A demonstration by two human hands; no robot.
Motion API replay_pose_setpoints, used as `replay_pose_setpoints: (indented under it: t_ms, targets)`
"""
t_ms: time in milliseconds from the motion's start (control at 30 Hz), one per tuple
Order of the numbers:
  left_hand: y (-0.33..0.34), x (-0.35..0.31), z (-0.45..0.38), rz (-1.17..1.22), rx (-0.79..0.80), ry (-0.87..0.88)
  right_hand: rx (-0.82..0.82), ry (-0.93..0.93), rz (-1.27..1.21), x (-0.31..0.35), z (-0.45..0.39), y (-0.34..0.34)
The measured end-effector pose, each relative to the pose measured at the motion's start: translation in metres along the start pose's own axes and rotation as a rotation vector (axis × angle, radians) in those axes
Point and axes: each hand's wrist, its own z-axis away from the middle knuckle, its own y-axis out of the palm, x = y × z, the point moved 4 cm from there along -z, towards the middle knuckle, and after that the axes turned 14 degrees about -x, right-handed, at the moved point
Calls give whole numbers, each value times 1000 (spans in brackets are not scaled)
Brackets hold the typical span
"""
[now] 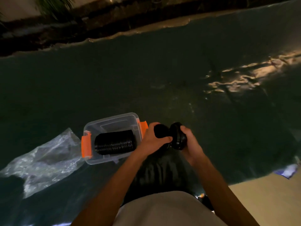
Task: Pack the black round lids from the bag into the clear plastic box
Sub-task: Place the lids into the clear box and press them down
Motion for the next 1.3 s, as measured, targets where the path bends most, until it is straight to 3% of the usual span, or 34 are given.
replay_pose_setpoints:
  t_ms: [100,267,400,533,667,833,933,1067,1200,1300]
  targets:
    - [-8,10,18,48,-9,-62,12,64,10,-11,9,-5]
    - [-14,20,35,-90,-116,-64,83,115,-29,-26,21,-9]
    - [-19,27,41,-93,-149,-76,29,70,-54,-24,31,-15]
    - [-31,30,45,-132,-235,-76,-127,-392,364,-3,42,-18]
    - [-34,26,49,-173,-294,-56,1,-787,842,2,66,3]
    - [-34,23,52,-189,-261,-32,91,-1005,1201,-15,85,31]
    - [-37,20,53,-82,-194,-79,104,-1037,1235,-17,88,36]
    - [-39,15,64,298,11,-342,96,-973,1181,-10,82,34]
    - [-42,9,77,544,176,-360,78,-950,1166,-8,77,33]
    - [-46,8,78,494,105,-264,98,-959,1187,-10,76,34]
